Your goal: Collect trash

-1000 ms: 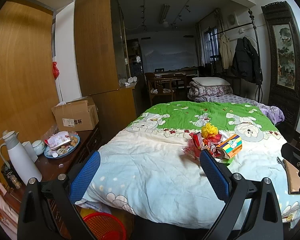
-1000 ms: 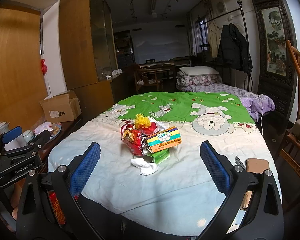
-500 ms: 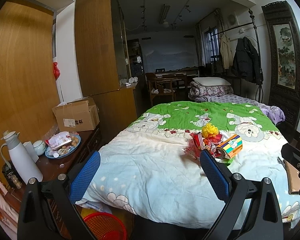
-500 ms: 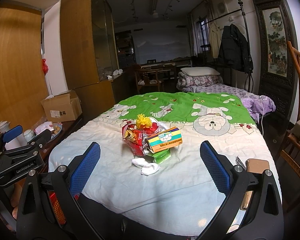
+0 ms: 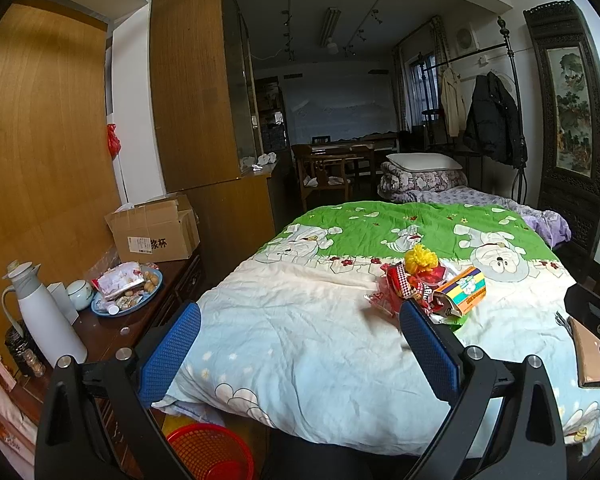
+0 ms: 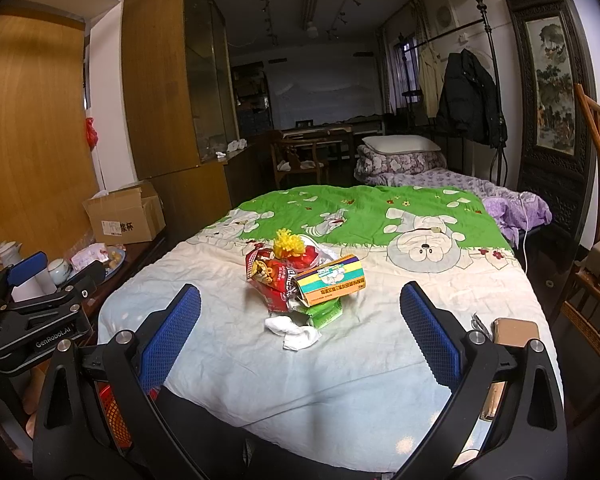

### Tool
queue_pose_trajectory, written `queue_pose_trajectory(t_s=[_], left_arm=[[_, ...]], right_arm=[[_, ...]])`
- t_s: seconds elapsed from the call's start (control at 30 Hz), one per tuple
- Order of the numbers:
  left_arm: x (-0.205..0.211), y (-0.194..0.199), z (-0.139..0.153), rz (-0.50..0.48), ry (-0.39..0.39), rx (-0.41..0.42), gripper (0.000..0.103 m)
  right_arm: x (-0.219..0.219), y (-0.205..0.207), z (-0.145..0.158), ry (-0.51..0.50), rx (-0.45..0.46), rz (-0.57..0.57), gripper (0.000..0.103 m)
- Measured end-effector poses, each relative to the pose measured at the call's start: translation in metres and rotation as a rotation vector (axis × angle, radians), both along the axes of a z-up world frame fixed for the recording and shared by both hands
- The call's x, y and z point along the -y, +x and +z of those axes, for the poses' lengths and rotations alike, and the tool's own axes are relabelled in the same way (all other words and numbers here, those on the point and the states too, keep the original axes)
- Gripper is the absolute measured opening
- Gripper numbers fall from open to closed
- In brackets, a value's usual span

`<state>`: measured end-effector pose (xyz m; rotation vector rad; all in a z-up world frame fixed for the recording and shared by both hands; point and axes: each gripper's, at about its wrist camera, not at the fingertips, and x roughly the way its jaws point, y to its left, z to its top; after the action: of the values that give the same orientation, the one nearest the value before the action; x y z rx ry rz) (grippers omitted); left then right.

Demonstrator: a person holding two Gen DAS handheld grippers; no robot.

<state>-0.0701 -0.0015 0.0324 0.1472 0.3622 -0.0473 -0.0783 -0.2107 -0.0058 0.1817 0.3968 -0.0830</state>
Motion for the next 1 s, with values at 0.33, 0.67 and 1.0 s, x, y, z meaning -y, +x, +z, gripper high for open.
queue_pose_trajectory(t_s=[0.33,0.67,1.0], left_arm=[[0.001,0.0,-0.001,0.001,0.0,-0.001,0.097],[-0.001,0.01,-0.011,0.006,0.009,-0.037,0.097],[0.001,0.052,-0.044,0.021,0.042,-0.148,0.097]], right_arm=[[-0.002,0.0,-0.001,0.0,-0.001,0.001,0.096],[0.001,0.008,-0.009,0.01,-0.034,0.01,0.096],[0.01,0.043,-0.043,0.024,-0.135,0.034,0.096]])
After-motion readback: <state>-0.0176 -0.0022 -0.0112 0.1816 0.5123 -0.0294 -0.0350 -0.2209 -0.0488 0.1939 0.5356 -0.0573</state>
